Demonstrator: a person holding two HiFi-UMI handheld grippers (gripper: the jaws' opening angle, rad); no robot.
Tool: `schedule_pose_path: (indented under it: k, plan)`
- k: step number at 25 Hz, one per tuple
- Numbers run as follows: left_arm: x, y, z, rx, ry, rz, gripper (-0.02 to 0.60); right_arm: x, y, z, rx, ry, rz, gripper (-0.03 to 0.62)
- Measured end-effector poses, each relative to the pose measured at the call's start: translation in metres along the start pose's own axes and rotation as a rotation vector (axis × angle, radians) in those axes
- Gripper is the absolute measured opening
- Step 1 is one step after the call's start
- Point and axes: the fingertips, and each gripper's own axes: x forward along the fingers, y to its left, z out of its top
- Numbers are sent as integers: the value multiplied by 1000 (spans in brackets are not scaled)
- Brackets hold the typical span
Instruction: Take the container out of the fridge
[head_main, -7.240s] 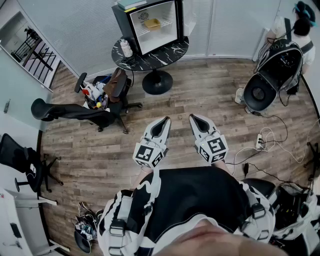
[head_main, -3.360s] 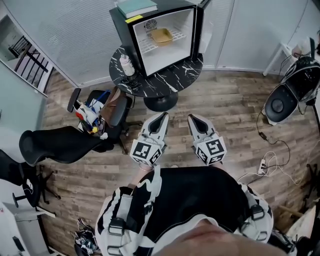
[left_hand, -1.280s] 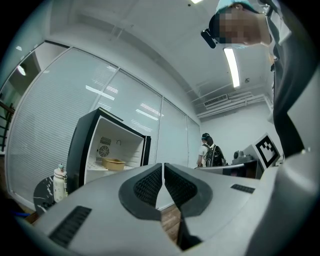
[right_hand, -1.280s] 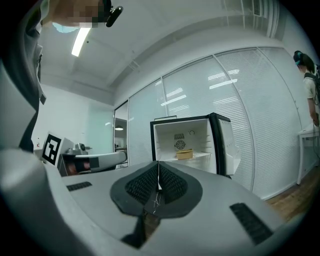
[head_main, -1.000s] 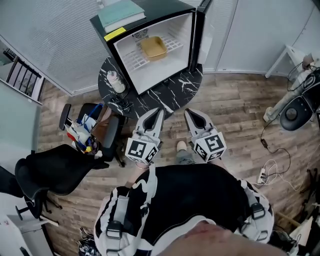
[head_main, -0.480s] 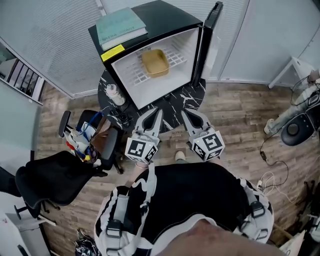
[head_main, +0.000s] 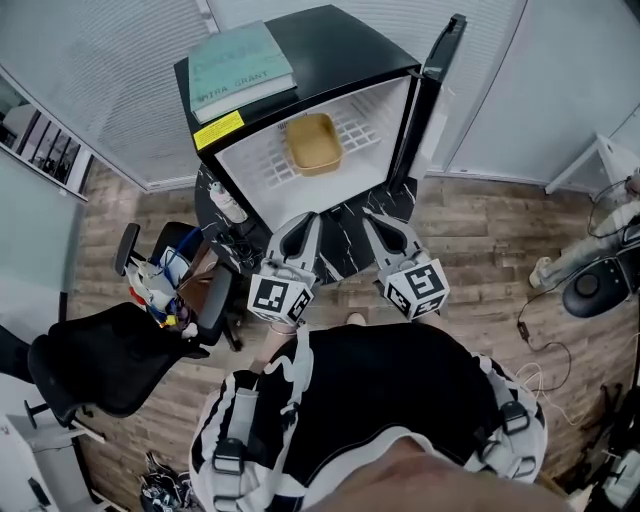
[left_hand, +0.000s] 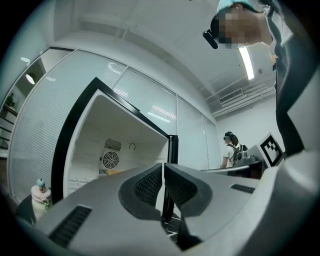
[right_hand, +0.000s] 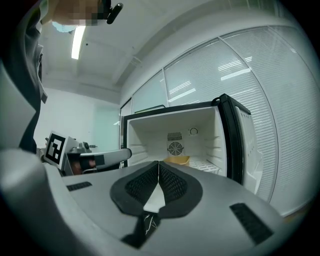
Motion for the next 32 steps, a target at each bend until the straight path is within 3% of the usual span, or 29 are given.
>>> schedule_pose_path:
  k: [11, 21, 26, 32]
  plan:
    - [27, 20, -2, -1, -8, 48, 21, 29, -26, 4, -3, -4, 30, 12]
    - [38, 38, 0, -4, 19, 8, 21, 48, -33, 21, -7, -16, 19, 12]
    - [45, 46, -5, -7, 41, 17, 21, 57, -31, 23, -30, -27, 49, 12]
    - [48, 48, -13, -12, 74, 21, 21, 71, -27, 15, -43, 2, 147, 14]
